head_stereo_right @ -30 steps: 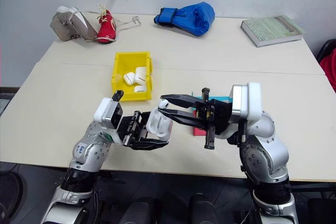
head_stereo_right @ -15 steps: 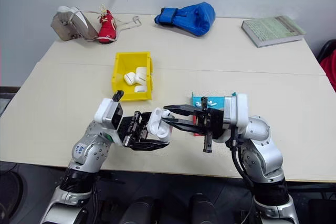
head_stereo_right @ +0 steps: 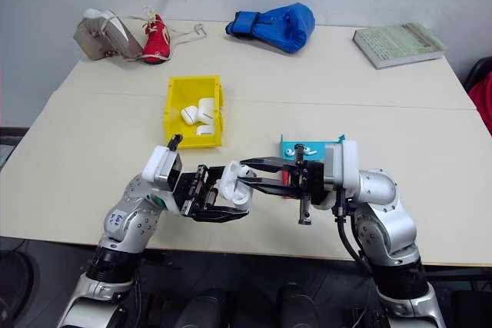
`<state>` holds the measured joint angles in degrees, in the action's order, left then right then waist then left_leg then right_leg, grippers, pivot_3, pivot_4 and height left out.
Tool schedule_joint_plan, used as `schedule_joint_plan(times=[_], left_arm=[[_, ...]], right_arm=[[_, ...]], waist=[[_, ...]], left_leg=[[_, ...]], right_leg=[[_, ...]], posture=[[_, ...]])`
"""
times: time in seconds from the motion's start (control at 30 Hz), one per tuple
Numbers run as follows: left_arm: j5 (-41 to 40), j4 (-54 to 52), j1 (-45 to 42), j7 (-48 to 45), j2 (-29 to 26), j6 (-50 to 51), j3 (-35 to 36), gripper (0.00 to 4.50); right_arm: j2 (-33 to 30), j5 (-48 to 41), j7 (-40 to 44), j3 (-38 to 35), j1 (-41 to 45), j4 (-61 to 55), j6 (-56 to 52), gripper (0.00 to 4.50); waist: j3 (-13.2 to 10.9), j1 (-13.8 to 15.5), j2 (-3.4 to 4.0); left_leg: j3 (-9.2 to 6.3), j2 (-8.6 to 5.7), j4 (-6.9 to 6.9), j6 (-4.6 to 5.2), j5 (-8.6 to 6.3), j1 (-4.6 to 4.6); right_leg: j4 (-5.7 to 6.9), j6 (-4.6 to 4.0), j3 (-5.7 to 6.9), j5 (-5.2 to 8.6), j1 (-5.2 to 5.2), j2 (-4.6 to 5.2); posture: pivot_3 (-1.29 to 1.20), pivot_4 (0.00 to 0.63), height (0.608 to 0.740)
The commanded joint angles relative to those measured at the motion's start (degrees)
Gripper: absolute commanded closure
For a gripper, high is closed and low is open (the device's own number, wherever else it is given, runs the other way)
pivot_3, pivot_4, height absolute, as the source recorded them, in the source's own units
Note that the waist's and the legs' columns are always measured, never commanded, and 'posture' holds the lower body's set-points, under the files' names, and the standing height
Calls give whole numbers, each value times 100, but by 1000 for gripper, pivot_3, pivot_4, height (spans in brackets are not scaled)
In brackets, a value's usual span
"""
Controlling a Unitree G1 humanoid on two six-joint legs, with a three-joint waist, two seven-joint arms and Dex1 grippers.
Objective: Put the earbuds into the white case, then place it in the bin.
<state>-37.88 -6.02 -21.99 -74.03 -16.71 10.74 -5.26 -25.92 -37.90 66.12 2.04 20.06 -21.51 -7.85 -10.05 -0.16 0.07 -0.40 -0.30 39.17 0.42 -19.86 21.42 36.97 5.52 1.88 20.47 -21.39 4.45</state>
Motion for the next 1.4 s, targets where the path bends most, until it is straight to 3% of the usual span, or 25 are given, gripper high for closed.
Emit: schedule_joint_plan(times=[0.03,0.27,0.33,0.43,0.6,0.77,0.87,1.1,1.2,1.4], left_arm=[[-95,-167,-176,-25,51,-124,63,1773],[-15,-1,-102,28,-109,-164,243,1773],[144,118,-10,-1,-270,-247,301,1773],[390,308,144,9,-644,-371,451,1773],[466,311,354,191,-936,-422,683,1773],[440,173,638,328,-1013,-476,842,1773],[463,95,766,521,-1005,-492,893,1773],[465,48,807,764,-979,-517,886,1773],[510,35,791,831,-970,-544,837,1773],[620,16,770,891,-910,-547,648,1773]], right_arm=[[-29,-117,-22,18,91,-67,-115,3085],[-427,-420,48,-528,-214,-240,-141,725],[-742,-700,-112,-1081,-506,-318,-329,33],[-1411,-631,153,-2088,-1283,11,-282,33],[-1801,-42,380,-3255,-2217,1381,438,33],[-1998,417,593,-3871,-2785,2648,1157,33],[-2109,699,310,-4020,-2892,3091,1262,33],[-2547,1245,-721,-3183,-2198,2270,159,33],[-2838,1674,-850,-2404,-1240,2072,-38,33],[-2933,2219,-92,-466,1314,2796,-990,33]], waist=[[0,0,0],[0,19,0],[0,27,0],[-1,42,-1],[-1,39,-1],[-2,29,1],[-2,13,2],[4,-16,21],[-2,-8,33],[-7,12,42]], left_leg=[[-1,0,0,0,0,0],[-6,-1,0,1,-1,1],[-7,-1,-1,2,-1,2],[-15,-2,-2,3,-2,2],[-20,-1,-6,6,-1,-7],[-26,-1,-15,13,-5,-32],[-26,1,-15,11,-4,-34],[-19,10,-14,-2,5,-36],[-20,9,-11,-2,6,-32],[-35,8,-15,-3,6,-20]], right_leg=[[-1,0,1,0,0,0],[-5,0,6,0,5,3],[-9,0,8,0,7,3],[-13,0,19,0,16,5],[-22,0,26,0,44,3],[-66,0,32,0,79,3],[-81,0,33,0,85,3],[-87,0,30,0,84,-2],[-85,0,33,0,81,-2],[-90,1,50,0,74,0]], posture=[[0,150,740],[0,150,740],[0,150,740],[0,150,740],[0,150,740],[0,150,740],[0,150,740],[0,150,740],[0,150,740],[0,150,740]])
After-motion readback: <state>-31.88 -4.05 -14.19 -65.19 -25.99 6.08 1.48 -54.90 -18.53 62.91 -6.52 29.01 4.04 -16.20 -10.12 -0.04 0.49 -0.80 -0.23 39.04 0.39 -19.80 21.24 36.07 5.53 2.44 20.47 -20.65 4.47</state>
